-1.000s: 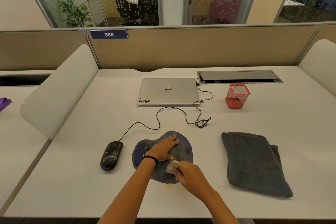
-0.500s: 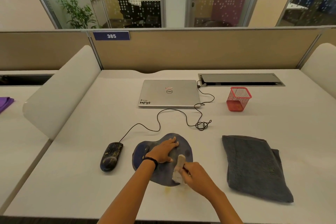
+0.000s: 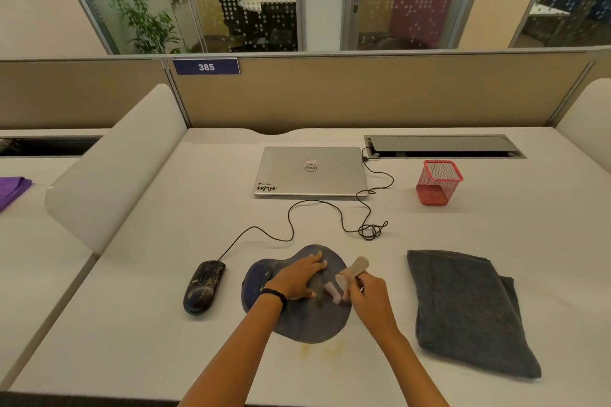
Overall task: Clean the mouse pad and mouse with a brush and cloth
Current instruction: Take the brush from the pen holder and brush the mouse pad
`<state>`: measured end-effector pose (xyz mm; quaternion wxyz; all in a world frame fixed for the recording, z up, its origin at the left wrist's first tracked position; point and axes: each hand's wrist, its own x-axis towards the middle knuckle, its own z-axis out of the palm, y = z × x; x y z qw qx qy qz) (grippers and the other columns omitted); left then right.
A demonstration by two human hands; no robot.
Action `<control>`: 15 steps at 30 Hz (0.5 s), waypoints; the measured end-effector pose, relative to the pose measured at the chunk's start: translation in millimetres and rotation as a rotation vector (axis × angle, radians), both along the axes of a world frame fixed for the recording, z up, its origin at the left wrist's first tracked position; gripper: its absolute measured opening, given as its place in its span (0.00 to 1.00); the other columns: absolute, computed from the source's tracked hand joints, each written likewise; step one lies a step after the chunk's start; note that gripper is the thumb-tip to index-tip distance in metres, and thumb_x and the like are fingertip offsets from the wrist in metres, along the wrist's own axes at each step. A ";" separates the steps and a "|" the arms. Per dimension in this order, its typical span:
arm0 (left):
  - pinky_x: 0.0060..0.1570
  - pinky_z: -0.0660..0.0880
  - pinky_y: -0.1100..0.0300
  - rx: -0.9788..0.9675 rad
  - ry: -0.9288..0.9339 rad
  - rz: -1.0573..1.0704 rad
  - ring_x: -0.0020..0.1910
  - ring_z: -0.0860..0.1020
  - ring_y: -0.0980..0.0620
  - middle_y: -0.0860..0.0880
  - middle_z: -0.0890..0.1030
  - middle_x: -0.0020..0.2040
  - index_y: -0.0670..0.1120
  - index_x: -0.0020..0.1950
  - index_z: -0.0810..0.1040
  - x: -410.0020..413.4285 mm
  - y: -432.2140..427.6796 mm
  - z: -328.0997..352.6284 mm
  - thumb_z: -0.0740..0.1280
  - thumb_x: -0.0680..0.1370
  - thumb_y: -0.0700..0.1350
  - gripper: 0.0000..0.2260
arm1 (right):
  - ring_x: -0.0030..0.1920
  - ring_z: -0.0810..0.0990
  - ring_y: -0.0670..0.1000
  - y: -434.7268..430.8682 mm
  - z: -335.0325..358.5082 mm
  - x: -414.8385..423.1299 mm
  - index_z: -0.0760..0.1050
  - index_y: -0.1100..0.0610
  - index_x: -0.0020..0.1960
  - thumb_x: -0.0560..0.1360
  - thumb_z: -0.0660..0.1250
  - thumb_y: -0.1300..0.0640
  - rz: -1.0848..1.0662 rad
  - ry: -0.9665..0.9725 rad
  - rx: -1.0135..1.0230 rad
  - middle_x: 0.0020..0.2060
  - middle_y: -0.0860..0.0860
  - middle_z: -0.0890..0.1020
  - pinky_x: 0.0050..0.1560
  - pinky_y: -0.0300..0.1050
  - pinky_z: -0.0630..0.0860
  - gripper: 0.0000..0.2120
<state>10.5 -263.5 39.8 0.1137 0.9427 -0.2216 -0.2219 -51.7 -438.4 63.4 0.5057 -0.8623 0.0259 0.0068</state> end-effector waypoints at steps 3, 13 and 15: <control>0.74 0.52 0.56 0.000 -0.003 -0.003 0.77 0.48 0.49 0.48 0.47 0.78 0.48 0.77 0.53 -0.1 0.2 0.9 0.67 0.76 0.44 0.34 | 0.28 0.71 0.45 1.8 1.9 -0.6 0.68 0.51 0.32 0.78 0.62 0.56 0.150 0.100 -0.089 0.26 0.45 0.72 0.30 0.33 0.68 0.15; 0.74 0.52 0.56 -0.012 0.007 0.010 0.77 0.48 0.49 0.49 0.47 0.78 0.49 0.77 0.53 0.5 0.6 -1.6 0.68 0.76 0.43 0.34 | 0.36 0.77 0.54 -5.0 -4.2 6.4 0.76 0.63 0.42 0.78 0.61 0.56 -0.042 0.171 -0.060 0.35 0.57 0.78 0.43 0.51 0.76 0.12; 0.74 0.51 0.56 -0.007 0.004 0.003 0.77 0.48 0.49 0.49 0.47 0.78 0.49 0.77 0.53 0.7 0.9 -1.2 0.67 0.76 0.43 0.34 | 0.34 0.77 0.53 -2.6 -7.3 0.6 0.75 0.62 0.41 0.78 0.61 0.53 0.135 0.277 -0.064 0.34 0.59 0.78 0.40 0.47 0.75 0.14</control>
